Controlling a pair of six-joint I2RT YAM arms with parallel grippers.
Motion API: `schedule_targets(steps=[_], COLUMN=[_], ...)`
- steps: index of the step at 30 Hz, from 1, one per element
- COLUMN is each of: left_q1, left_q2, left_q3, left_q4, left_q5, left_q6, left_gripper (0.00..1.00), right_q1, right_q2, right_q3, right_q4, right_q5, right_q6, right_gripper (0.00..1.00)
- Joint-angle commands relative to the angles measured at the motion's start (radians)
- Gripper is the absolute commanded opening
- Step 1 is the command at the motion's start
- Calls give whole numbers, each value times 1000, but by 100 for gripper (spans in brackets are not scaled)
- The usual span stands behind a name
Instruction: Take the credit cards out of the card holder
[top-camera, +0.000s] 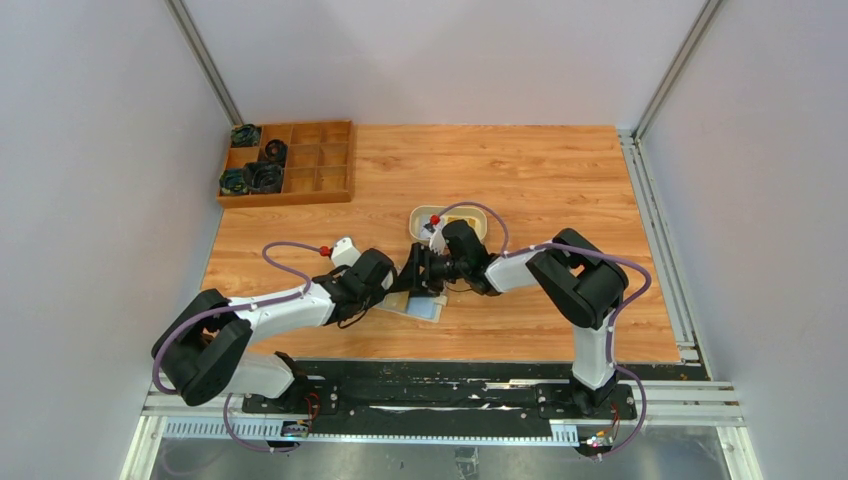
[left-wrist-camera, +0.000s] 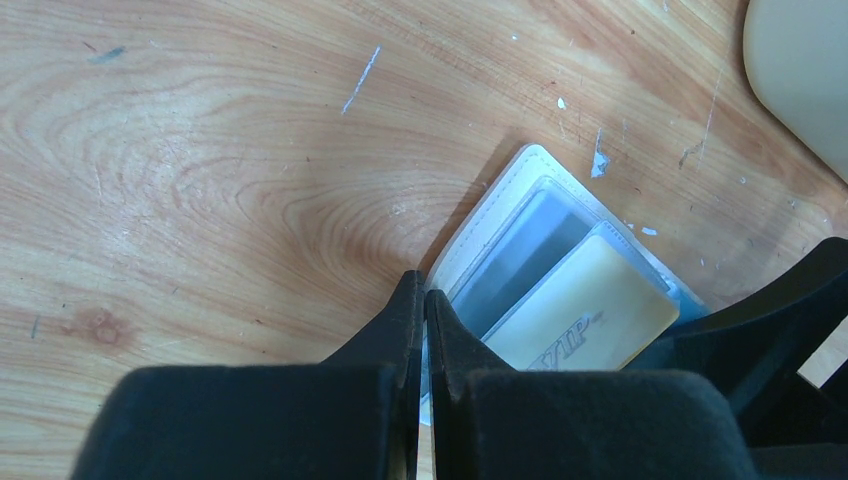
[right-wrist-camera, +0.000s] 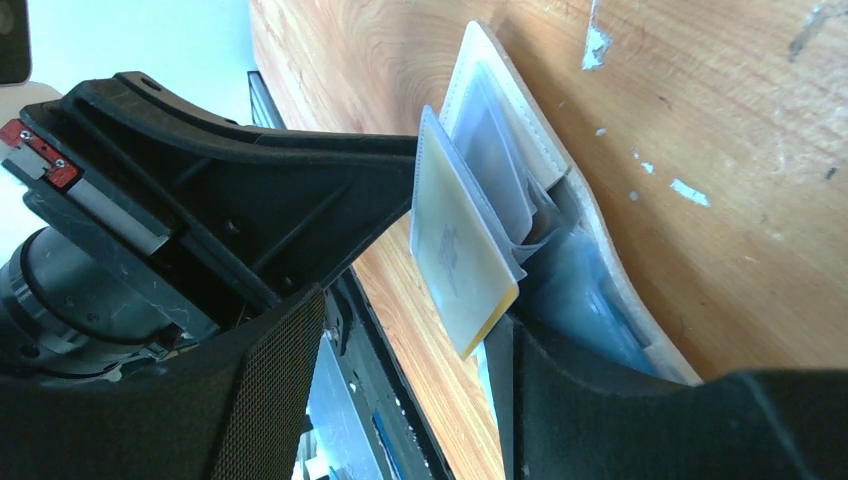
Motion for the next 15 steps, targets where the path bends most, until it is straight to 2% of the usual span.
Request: schedule_targets(steps=[1,15], left_q1=[-15,-15], left_q2=[8,33], left_q3=[15,20], left_q4=[11,15], left_q5=[65,74], left_q6=[-12,-9], left_gripper=[0,0], right_q1=[40,-40], right_q2=[-39,-98], right_q3=[-30,-119], right_q4=[137,107], right_q5=[-79,-94], right_q6=[38,-5], right_gripper=[63,62])
